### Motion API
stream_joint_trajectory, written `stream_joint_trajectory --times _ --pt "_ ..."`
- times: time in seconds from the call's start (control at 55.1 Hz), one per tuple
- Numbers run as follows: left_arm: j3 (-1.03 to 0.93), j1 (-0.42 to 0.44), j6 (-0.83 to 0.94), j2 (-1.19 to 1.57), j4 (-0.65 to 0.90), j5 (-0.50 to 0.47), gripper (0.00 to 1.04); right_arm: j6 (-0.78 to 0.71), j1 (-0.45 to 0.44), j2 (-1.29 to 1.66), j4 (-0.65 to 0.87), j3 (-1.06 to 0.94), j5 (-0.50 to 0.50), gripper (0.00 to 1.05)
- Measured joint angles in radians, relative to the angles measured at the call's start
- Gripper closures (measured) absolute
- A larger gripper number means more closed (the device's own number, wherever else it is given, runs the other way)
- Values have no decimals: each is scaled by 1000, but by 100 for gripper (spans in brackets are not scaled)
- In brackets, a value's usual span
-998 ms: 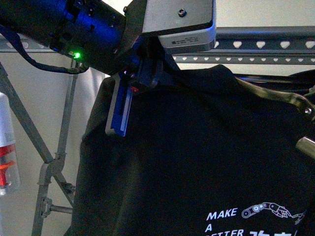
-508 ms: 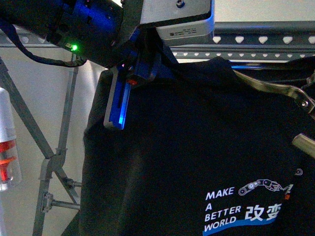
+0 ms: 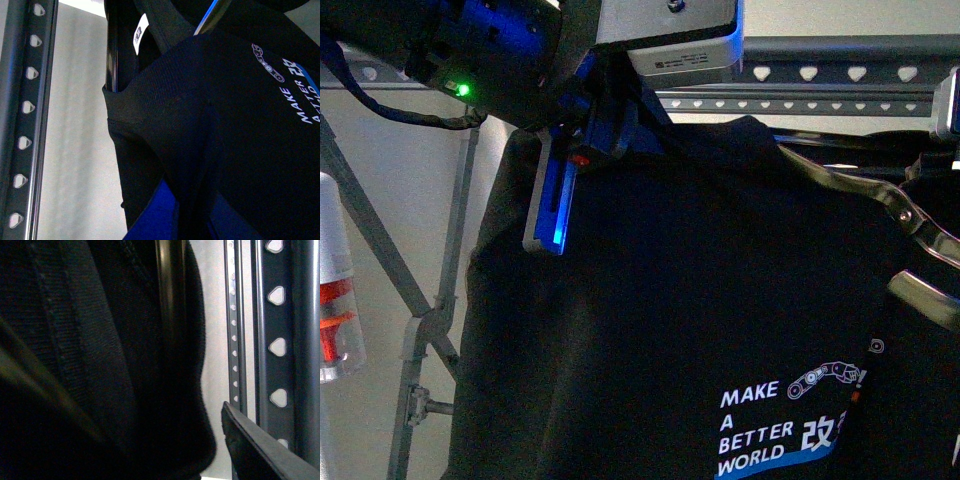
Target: Hang clothes on hanger
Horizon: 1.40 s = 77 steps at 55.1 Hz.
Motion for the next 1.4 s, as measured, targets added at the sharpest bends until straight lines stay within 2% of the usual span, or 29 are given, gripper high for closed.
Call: stream_joint_trajectory --times 0.181,0.218,0.29,0.417,0.58,0.671,0.744,0.762,0.798,0.853,0.889,0.907,0.961,0.998,1.07,1.161,1.215,1.252,1.324,1.397 --pt "0 0 -7 0 0 2 100 64 -10 0 3 -25 -12 91" --pt "1 0 -8 0 2 6 92 65 -18 -5 -15 -30 -29 94" --pt "5 -1 -7 0 5 22 78 64 -32 -22 -101 -43 -30 95" --pt "8 -3 -7 -1 6 26 62 65 -63 -42 -255 -55 -34 95" --pt "8 -3 -7 -1 6 27 33 68 -133 -66 -535 -74 -20 96" --pt "8 -3 -7 -1 6 27 22 76 -159 -66 -603 -83 -14 96" --pt "8 -3 -7 -1 6 27 9 104 -185 -66 -660 -87 -24 96" --pt "0 -3 -44 -1 35 17 5 121 -189 -66 -667 -87 -38 96" --pt "-23 -3 -92 -2 111 -1 5 137 -193 -66 -668 -87 -51 96" --pt "-80 -2 -332 -3 326 -83 7 185 -199 -66 -662 -88 -82 96" --pt "-93 0 -410 -2 402 -104 7 208 -200 -68 -657 -89 -93 96" --pt "-99 3 -546 1 469 -139 7 235 -200 -69 -653 -91 -106 96" --pt "-97 13 -739 7 578 -212 6 282 -200 -77 -653 -96 -129 96" --pt "-69 35 -1009 10 639 -331 7 358 -198 -90 -646 -109 -150 96" --pt "-12 87 -1358 16 700 -594 7 463 -189 -116 -626 -141 -164 98" --pt "45 145 -1570 19 647 -814 7 554 -180 -147 -616 -178 -164 98" --pt "87 196 -1685 22 533 -947 7 627 -172 -166 -595 -203 -169 98" --pt "98 222 -1738 24 476 -996 7 670 -166 -179 -584 -216 -176 98" --pt "102 269 -1838 29 369 -1039 7 780 -155 -212 -549 -238 -190 98" --pt "79 291 -1908 36 311 -1011 7 949 -151 -270 -513 -250 -216 98"
